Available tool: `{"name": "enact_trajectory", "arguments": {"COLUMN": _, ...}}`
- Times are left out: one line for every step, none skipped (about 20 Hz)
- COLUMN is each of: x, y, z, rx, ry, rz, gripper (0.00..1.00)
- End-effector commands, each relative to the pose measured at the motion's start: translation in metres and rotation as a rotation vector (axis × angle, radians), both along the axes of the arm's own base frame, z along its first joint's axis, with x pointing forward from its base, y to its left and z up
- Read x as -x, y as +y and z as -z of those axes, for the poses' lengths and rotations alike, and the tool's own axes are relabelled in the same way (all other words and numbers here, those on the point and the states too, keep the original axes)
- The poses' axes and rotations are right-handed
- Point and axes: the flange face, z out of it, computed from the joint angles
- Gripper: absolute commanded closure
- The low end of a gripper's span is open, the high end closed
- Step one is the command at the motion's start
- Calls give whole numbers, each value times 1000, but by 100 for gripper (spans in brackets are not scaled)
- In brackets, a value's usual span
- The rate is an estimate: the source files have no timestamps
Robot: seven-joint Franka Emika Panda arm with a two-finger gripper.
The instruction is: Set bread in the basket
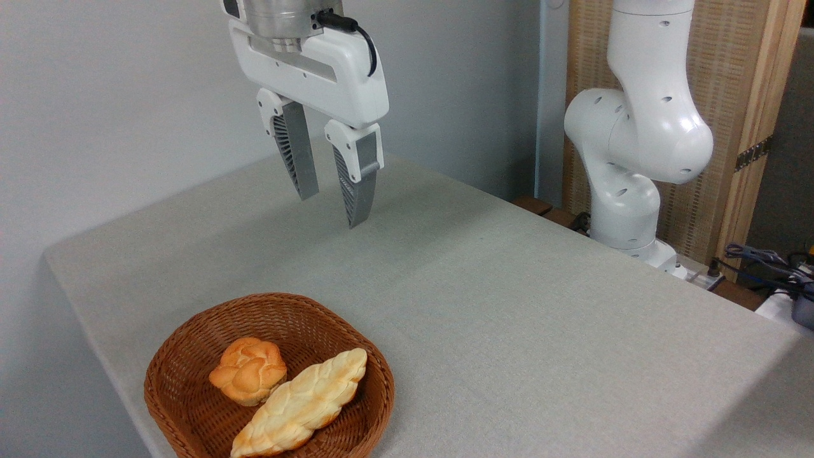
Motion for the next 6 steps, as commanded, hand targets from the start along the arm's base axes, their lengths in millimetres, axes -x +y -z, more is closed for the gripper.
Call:
{"name": "enact_trajectory", "arguments": {"x": -2, "y": -5, "z": -3, "rx": -66, "ry": 13, "rz": 6, "gripper": 0}}
{"name": "enact_trajectory", "arguments": {"x": -2, "y": -5, "z": -4, "rx": -64, "ry": 11, "rz": 8, "gripper": 0}}
{"name": "enact_trajectory", "arguments": {"x": -2, "y": -4, "z": -4, "rx": -58, "ry": 12, "rz": 6, "gripper": 0}}
{"name": "enact_trajectory", "arguments": {"x": -2, "y": -3, "z": -4, "rx": -53, "ry": 12, "rz": 9, "gripper": 0}}
{"name": "enact_trajectory", "arguments": {"x": -2, "y": -2, "z": -4, "rx": -53, "ry": 12, "rz": 11, "gripper": 0}}
{"name": "enact_trajectory", "arguments": {"x": -1, "y": -3, "z": -4, "rx": -51, "ry": 10, "rz": 12, "gripper": 0}}
